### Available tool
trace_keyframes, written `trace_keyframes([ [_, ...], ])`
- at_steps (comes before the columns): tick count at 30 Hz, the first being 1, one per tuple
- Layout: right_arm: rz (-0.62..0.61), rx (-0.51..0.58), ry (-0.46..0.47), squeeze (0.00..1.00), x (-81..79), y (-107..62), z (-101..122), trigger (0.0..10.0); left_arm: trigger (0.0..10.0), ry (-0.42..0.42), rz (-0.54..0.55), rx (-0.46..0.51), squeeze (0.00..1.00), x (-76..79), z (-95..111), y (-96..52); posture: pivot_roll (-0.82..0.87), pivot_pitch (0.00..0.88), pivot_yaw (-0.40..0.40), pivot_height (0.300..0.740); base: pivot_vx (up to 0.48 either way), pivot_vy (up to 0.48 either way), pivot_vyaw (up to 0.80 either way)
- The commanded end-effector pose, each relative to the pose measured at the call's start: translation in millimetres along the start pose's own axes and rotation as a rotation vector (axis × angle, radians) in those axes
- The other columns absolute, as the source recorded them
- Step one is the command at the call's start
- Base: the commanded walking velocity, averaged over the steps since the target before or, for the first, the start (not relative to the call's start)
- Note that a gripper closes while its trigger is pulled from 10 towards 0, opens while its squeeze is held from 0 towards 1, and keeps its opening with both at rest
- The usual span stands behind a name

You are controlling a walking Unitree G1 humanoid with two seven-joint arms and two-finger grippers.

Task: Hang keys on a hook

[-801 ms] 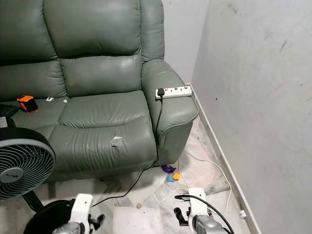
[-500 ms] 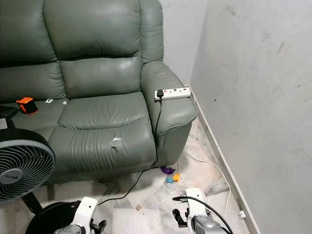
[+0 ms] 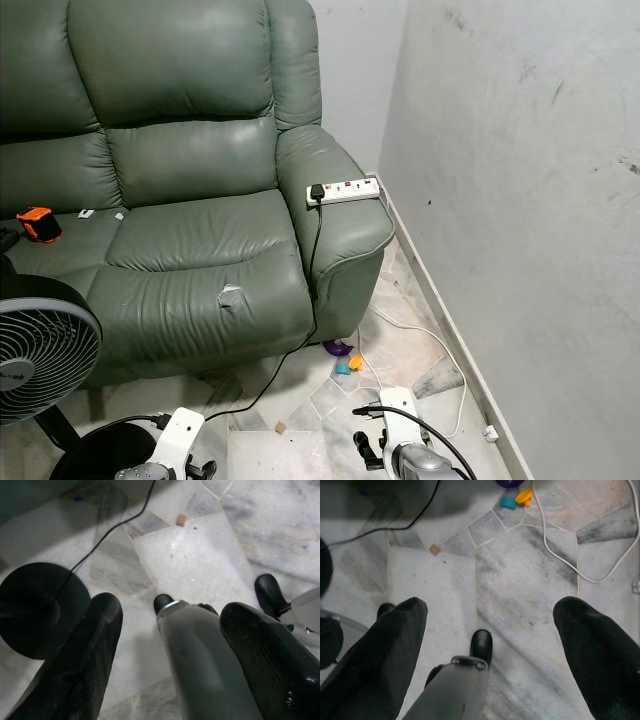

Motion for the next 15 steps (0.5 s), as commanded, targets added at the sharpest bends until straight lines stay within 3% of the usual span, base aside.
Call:
trace_keyframes([
  [1, 0.005, -0.006, -0.014, 0.00, -2.7, 0.5, -0.3, 10.0, 10.0, 0.018, 0.016, -0.018, 0.00, -7.5, -1.9, -1.1, 0.05, 0.008, 0.012, 0.740, 0.000, 0.000, 0.00],
  [2, 0.006, -0.007, -0.017, 0.00, -2.8, 0.5, -0.5, 10.0, 10.0, 0.017, 0.016, -0.018, 0.00, -7.8, -1.5, -1.1, 0.05, 0.008, 0.012, 0.740, 0.000, 0.000, 0.00],
  [15, 0.000, -0.008, -0.006, 0.00, -2.8, 0.6, -1.1, 10.0, 10.0, 0.004, 0.003, -0.033, 0.00, -1.0, -12.9, -1.2, 0.05, 0.011, 0.010, 0.740, 0.000, 0.000, -0.78],
])
Point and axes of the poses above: a point about 5 cm out from each wrist's last joint towards the gripper, its own y axis pointing out of the wrist towards the gripper, its own z axis along the axis of the wrist's last joint, x = y × z, the point moved 6 cm from there along y, pointing out of the wrist towards the gripper, and after that the axes turned 6 degrees about -y, right-handed, at the moved point
